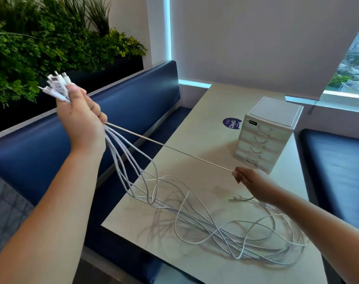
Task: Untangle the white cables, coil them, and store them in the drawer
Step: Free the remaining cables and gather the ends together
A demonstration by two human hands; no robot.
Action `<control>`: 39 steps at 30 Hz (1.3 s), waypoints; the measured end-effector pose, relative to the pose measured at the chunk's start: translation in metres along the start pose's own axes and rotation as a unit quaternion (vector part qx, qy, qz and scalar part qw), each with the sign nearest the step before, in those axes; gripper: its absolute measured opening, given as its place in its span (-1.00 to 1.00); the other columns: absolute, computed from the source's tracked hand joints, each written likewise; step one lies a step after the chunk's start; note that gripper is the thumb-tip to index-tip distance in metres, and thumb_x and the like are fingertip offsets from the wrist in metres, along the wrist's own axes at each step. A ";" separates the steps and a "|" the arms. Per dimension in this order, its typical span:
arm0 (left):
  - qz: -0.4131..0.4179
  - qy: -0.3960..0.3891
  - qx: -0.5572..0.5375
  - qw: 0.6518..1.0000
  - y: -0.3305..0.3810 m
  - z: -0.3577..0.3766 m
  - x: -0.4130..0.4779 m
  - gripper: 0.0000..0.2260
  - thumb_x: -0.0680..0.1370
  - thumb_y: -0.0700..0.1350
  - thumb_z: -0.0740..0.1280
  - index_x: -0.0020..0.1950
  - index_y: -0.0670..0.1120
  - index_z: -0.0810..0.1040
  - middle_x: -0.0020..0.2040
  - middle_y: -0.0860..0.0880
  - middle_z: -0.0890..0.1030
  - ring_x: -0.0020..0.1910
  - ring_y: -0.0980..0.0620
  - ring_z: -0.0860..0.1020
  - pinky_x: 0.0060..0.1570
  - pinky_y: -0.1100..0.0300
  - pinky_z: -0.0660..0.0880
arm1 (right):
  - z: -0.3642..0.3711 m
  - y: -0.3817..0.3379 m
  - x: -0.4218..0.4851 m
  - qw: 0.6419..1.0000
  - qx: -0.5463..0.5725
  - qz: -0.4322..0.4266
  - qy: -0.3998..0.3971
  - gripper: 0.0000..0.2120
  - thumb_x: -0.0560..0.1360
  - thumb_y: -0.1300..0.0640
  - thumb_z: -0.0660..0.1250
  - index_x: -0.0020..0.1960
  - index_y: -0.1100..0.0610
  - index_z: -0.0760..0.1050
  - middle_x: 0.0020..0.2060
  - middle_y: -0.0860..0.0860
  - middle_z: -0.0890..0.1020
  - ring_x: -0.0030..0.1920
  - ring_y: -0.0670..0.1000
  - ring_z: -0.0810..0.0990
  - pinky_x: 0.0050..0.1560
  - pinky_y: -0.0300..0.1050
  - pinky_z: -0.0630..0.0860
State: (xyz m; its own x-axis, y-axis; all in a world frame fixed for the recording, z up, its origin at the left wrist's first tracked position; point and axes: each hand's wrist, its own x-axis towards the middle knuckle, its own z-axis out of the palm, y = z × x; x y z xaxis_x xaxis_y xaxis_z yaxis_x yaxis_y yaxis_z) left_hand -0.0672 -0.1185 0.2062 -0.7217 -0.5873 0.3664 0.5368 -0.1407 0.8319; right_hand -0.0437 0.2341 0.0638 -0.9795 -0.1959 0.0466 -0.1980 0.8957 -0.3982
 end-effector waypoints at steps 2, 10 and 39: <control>0.002 -0.001 0.011 1.000 -0.001 -0.002 -0.002 -0.74 0.70 -0.05 0.01 -0.16 -0.05 0.27 -0.47 0.11 0.22 -0.48 0.11 0.13 -0.50 0.25 0.16 | -0.001 0.009 -0.003 1.000 -0.006 0.007 -0.002 -0.68 0.62 -0.05 0.08 -0.31 -0.08 0.31 -0.36 -0.03 0.53 -0.27 0.07 0.50 -0.21 -0.07 0.40; -0.037 -0.172 0.129 0.976 -0.022 -0.003 -0.027 -0.72 0.70 -0.04 0.11 -0.18 -0.01 0.45 -0.48 0.09 0.35 -0.53 0.17 0.18 -0.54 0.29 0.15 | -0.023 -0.021 -0.011 0.998 0.051 -0.048 0.003 -0.69 0.61 -0.06 0.09 -0.29 -0.06 0.35 -0.36 -0.06 0.51 -0.27 0.00 0.48 -0.13 -0.05 0.43; 0.076 -0.275 0.361 0.888 -0.007 0.026 -0.042 -0.78 0.60 -0.04 0.33 -0.24 0.04 0.41 -0.35 0.05 0.40 -0.44 0.24 0.36 -0.39 0.46 0.31 | -0.038 -0.012 -0.001 0.995 0.002 -0.102 0.004 -0.74 0.62 0.13 0.12 -0.21 -0.11 0.34 -0.35 -0.27 0.45 -0.30 -0.19 0.44 -0.20 -0.16 0.32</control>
State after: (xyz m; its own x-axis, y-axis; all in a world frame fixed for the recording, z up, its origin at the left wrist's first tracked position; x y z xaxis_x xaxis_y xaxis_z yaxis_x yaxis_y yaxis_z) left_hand -0.0522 -0.0721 0.1960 -0.8760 -0.0495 0.4797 0.3692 0.5712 0.7331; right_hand -0.0418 0.2385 0.1032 -0.9193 -0.3704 0.1332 -0.3924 0.8362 -0.3830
